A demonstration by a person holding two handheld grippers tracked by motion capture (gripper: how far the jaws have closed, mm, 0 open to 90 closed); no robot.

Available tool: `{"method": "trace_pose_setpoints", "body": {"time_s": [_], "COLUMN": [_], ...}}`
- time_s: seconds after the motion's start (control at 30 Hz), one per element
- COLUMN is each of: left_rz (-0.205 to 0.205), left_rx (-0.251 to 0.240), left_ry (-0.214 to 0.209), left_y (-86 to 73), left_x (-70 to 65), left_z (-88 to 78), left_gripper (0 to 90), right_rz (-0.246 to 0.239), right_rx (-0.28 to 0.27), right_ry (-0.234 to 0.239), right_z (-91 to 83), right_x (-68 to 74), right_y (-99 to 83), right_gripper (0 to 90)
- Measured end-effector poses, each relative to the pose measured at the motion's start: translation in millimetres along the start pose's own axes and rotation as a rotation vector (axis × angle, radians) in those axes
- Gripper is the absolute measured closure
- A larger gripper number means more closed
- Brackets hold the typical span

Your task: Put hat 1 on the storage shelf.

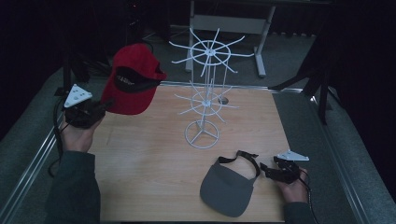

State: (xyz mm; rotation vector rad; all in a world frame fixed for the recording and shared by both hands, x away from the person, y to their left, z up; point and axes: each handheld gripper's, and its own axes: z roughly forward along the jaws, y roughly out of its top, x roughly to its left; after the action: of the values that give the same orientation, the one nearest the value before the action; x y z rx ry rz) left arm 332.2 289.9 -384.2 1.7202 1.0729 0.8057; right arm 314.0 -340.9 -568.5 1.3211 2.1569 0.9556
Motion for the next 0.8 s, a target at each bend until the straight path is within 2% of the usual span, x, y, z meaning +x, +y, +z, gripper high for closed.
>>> {"method": "trace_pose_setpoints", "body": {"time_s": [0.3,0.8], "left_rz": [0.001,-0.004], "left_rx": [-0.031,-0.112], "left_ry": [0.006,0.011], "left_y": [8.0,24.3], "left_x": [-3.3,-9.5], "left_z": [-5.4,-13.6], "left_gripper": [85.8,85.7], "right_rz": [0.000,0.001], "right_rx": [-0.001,0.000], "right_ry": [0.001,0.001], "right_z": [1.5,2.4], "right_x": [-0.7,-1.1], "right_y": [1.2,2.1], "right_gripper": [29.2,29.3]}}
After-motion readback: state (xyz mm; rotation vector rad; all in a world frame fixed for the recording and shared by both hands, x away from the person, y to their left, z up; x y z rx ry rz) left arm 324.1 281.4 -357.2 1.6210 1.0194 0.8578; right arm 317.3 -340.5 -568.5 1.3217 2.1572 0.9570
